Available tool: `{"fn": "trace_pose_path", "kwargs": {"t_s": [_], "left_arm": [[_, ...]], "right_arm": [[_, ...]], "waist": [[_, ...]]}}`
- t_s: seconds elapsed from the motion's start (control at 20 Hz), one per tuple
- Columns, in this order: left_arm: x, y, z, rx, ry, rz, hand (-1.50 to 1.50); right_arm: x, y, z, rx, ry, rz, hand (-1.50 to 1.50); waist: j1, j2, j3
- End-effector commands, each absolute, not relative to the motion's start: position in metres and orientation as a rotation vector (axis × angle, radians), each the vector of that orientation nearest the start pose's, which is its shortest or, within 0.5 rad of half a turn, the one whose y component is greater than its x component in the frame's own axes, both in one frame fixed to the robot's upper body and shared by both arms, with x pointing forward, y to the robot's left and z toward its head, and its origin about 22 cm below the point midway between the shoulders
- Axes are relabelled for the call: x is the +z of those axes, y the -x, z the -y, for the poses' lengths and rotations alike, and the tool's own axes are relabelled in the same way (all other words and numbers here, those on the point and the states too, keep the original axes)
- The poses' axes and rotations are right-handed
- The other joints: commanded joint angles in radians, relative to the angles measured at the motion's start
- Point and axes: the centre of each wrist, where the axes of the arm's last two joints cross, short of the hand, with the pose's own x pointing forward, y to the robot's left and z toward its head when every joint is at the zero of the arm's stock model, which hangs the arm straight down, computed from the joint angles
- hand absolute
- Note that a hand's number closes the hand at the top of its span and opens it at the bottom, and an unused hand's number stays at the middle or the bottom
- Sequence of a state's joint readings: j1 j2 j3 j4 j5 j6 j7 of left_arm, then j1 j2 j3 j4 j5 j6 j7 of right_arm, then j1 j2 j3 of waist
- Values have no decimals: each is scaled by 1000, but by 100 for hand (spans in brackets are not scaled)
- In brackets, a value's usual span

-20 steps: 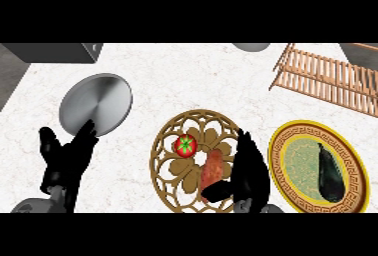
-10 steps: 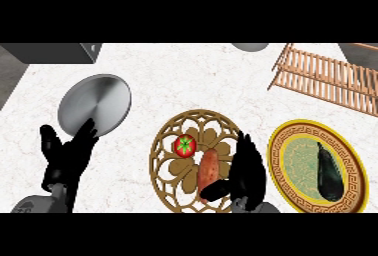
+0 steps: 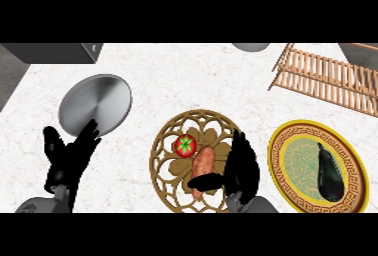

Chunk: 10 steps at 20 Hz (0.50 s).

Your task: Pick the sweet potato from the placemat and place it in the tiered shelf

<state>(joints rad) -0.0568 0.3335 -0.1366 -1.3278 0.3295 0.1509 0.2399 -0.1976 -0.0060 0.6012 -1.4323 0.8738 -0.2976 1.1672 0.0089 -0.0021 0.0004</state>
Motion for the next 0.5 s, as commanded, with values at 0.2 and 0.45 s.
{"fn": "trace_pose_path", "kwargs": {"t_s": [0.2,0.45], "left_arm": [[-30,-254,-292,29,-96,1106,0],[-16,-259,-292,46,-99,1142,0]], "right_arm": [[-10,-263,64,642,715,715,150],[-6,-231,37,601,700,809,150]], "waist": [[2,5,0],[4,3,0]]}}
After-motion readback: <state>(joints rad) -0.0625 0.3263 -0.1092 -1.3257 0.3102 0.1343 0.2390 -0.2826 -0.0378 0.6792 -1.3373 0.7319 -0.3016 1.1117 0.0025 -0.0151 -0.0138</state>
